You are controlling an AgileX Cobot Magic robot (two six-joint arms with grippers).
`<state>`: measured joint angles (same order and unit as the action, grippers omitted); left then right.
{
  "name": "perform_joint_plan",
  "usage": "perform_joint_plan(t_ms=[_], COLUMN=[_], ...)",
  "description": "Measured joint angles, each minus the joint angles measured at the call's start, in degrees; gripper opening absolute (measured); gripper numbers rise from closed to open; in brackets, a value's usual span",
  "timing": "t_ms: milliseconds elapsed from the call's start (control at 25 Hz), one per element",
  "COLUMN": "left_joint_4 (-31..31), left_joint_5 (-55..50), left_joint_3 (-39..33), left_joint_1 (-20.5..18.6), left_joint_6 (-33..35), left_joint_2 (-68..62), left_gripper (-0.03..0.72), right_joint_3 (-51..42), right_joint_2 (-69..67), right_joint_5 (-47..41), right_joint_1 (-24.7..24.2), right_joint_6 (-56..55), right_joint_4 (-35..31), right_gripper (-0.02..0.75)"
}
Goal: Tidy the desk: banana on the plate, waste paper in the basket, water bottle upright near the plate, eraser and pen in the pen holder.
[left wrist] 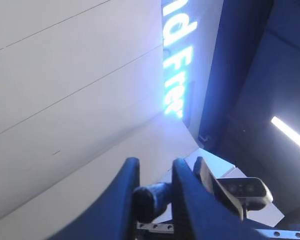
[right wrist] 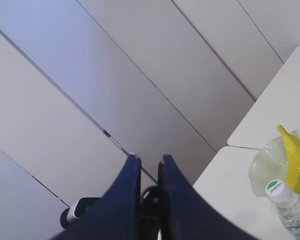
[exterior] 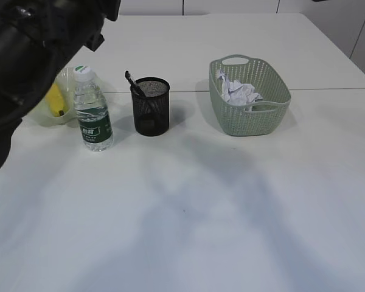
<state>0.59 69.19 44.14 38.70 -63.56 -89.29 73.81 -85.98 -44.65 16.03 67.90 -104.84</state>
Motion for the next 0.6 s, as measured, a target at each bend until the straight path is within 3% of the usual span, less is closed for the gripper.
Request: perform_joint_plan(t_ms=[600], left_joint_4=[-0.59], left_joint_5=[1.08], left_joint_3=[0.0], left_joint_1=[0.0], left_joint_6=[-0.73], left_joint_2=[0.3], left_gripper=[0.083], right_joint_3=[0.0], right_joint_2=[0.0], right_joint_5=[-1.13], right_joint_1=[-0.1], right_joint_6=[-0.87], right_joint_4=[-0.9], right_gripper=[0.045])
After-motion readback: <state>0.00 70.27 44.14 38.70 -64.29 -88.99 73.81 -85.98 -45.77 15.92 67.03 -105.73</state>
